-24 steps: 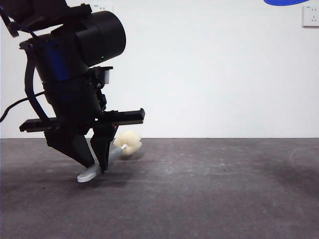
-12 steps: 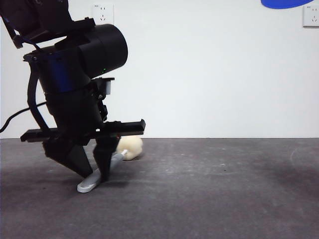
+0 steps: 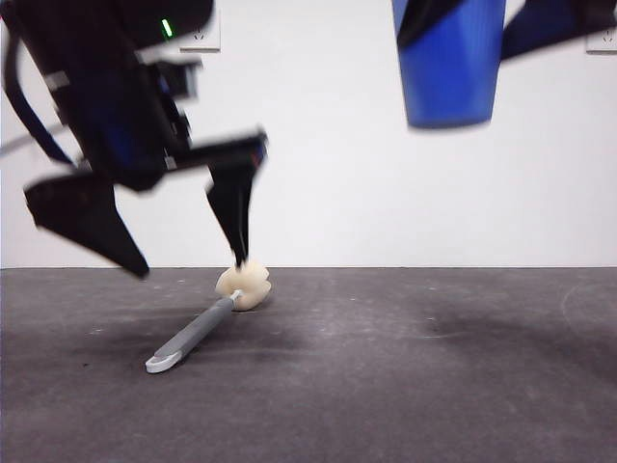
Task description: Pick up the cup brush,pick up the cup,insert the brush into the cup,clean the cup,put the cup brush back,put the cup back to the fixed position on the table
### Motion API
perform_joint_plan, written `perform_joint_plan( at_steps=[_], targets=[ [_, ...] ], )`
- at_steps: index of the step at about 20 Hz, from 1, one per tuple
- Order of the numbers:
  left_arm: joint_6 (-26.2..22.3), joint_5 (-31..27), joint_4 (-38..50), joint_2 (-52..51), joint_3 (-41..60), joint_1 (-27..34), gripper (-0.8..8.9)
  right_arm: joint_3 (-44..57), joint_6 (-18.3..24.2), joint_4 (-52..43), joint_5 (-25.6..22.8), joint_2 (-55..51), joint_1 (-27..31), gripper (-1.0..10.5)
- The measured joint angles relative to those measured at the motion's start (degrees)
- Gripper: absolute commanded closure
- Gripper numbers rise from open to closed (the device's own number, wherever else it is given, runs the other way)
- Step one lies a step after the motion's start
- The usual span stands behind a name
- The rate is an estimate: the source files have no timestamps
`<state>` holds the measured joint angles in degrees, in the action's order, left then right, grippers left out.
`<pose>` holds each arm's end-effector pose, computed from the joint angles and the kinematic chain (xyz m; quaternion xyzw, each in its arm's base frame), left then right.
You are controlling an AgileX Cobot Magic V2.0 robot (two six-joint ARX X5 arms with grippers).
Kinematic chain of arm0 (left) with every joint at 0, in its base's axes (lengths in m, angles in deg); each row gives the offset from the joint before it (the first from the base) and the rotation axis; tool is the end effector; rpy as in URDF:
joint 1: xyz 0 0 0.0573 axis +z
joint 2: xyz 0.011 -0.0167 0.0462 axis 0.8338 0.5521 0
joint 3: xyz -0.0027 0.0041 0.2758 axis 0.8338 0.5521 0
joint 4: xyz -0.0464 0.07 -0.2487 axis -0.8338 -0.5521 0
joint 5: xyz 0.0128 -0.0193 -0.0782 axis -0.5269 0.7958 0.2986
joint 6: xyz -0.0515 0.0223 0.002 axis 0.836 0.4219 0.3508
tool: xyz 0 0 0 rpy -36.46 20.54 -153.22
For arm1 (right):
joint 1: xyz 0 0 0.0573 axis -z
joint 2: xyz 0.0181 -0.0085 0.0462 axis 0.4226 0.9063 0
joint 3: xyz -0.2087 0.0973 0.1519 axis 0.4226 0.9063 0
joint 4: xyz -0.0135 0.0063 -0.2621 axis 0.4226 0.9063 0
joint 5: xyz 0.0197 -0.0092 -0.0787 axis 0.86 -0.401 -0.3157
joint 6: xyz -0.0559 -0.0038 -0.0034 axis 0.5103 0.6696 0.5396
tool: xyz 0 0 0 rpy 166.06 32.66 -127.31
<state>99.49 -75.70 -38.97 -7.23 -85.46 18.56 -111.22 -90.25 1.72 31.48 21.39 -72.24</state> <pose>0.2331 -0.1764 0.2234 -0.0350 0.4606 -0.1307 0.8772 0.1557 0.1487 0.2793 -0.0321 0.1574 0.1885 0.9688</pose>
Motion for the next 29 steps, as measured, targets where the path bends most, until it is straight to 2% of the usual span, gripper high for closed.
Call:
perform_joint_plan(
  at_steps=[5, 7, 10, 13, 18, 25, 29],
  targets=[
    [-2.7, 5.6, -5.4, -17.9, 0.0, -1.6, 3.42, 5.9, 0.3, -13.5, 9.9, 10.8, 10.0, 9.6],
    [-2.9, 7.2, -7.7, -23.3, 0.0, -2.1, 3.42, 7.0, 0.8, -19.1, 12.7, 14.9, 12.0, 9.6],
    [-2.9, 9.4, -11.9, -30.4, 0.0, -2.8, 3.42, 7.2, 2.7, -27.3, 14.2, 22.0, 14.7, 9.6],
    [-2.9, 10.1, -15.1, -35.4, 0.0, -3.4, 3.42, 7.2, 4.6, -36.1, 17.8, 29.5, 17.4, 9.6],
    [-2.9, 10.3, -16.3, -38.1, 0.0, -3.5, 3.42, 7.2, 6.4, -46.4, 22.1, 39.6, 20.9, 9.6],
    [-2.9, 10.3, -16.4, -38.1, 0.0, -3.6, 3.42, 7.2, 8.6, -51.6, 22.4, 45.2, 21.8, 9.6],
    [-2.9, 10.3, -16.4, -38.1, 0.0, -3.6, 3.42, 7.2, 8.8, -51.3, 22.4, 45.2, 21.7, 7.3]
  ],
)
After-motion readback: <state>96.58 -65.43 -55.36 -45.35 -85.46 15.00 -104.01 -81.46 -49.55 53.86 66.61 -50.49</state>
